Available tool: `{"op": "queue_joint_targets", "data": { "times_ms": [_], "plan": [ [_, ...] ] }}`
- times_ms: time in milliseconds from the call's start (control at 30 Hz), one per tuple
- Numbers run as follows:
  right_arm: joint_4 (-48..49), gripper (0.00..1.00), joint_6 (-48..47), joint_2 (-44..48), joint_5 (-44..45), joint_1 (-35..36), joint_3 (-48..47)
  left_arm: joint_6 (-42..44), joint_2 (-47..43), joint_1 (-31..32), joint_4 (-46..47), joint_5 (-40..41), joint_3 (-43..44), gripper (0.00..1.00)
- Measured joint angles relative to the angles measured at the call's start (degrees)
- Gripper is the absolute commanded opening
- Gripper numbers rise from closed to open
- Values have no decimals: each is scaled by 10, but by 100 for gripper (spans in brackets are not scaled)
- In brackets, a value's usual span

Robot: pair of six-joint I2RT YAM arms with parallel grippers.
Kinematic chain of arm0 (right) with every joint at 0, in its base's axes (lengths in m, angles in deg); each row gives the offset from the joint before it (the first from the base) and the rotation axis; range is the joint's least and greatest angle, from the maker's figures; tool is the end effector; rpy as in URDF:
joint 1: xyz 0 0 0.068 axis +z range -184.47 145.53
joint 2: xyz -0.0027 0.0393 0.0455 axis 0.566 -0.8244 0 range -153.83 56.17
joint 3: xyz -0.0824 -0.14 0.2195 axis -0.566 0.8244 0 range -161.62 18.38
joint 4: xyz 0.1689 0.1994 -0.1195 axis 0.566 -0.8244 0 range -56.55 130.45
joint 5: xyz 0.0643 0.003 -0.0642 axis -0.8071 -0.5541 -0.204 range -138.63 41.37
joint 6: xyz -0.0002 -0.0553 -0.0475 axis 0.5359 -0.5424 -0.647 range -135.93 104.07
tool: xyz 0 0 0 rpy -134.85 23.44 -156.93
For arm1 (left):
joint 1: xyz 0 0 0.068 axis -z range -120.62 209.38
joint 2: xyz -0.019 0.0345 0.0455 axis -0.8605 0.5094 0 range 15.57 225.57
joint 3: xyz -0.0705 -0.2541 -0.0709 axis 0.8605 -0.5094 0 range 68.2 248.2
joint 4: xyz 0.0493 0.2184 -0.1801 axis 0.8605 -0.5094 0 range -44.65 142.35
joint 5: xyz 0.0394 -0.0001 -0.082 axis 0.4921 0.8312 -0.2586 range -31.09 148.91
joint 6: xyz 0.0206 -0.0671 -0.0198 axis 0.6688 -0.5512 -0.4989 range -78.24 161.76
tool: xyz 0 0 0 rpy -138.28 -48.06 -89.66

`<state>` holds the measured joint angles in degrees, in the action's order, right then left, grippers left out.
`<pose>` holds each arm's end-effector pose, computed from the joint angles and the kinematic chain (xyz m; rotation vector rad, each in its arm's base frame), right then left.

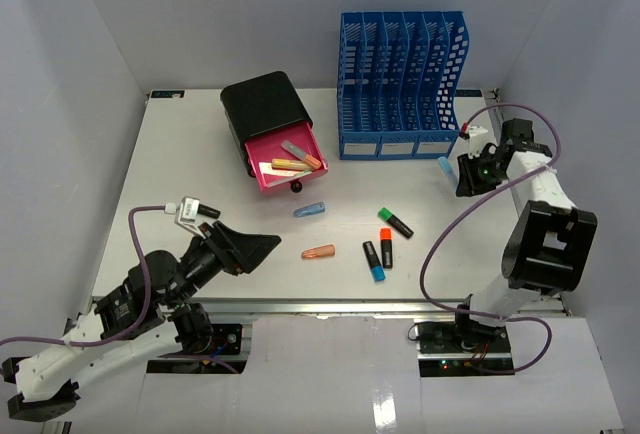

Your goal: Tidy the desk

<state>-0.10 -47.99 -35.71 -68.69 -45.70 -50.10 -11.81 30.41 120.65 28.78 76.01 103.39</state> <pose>0.3572 -0.0497 0.2069 -0.5719 2.5250 0.2045 0.0786 -0.1062 0.3248 -0.1322 1.7845 -1.2674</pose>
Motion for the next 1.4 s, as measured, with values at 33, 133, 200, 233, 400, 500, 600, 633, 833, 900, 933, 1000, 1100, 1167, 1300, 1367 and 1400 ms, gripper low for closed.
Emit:
{"op": "queue_joint_targets", "data": {
  "times_ms": [33,133,200,233,400,500,600,633,833,900,933,1000,1100,1167,1300,1367,1400],
  "plan": [
    [-1,8,-2,18,-12,4,6,1,1,0,0,0,1,98],
    [-4,8,-5,61,-43,30,23,6,7,0,-4,0,10,98],
    [-7,8,-5,82,-54,72,24,10,14,0,-5,1,21,98],
    [-7,8,-5,91,-60,93,24,12,18,0,-5,2,26,98],
    [-8,8,3,101,-49,264,-28,19,31,0,-4,6,50,98],
    [-6,8,2,71,-27,354,-119,21,33,0,-4,8,56,98],
    [-3,8,-2,20,5,422,-215,21,33,0,-5,9,60,98],
    [0,8,-4,-7,20,443,-251,21,33,0,-4,10,60,98],
    [-19,8,-25,-177,110,524,-451,15,33,0,-6,11,62,98],
    [-16,8,-36,-217,138,534,-486,12,31,0,-8,11,62,98],
    [-16,8,-44,-228,154,539,-489,10,29,0,-9,12,62,98],
    [-18,8,-61,-243,187,547,-489,8,23,0,-12,14,62,98],
    [-17,8,-82,-256,226,560,-489,6,16,0,-15,17,62,98],
    [-10,8,-96,-259,250,570,-487,6,13,0,-18,19,62,98],
    [34,8,-138,-256,297,593,-442,6,7,0,-23,21,62,98],
    [54,8,-161,-256,320,606,-413,6,1,0,-26,23,62,98],
    [63,8,-173,-256,332,611,-403,6,-2,0,-28,25,62,98]
  ]
}}
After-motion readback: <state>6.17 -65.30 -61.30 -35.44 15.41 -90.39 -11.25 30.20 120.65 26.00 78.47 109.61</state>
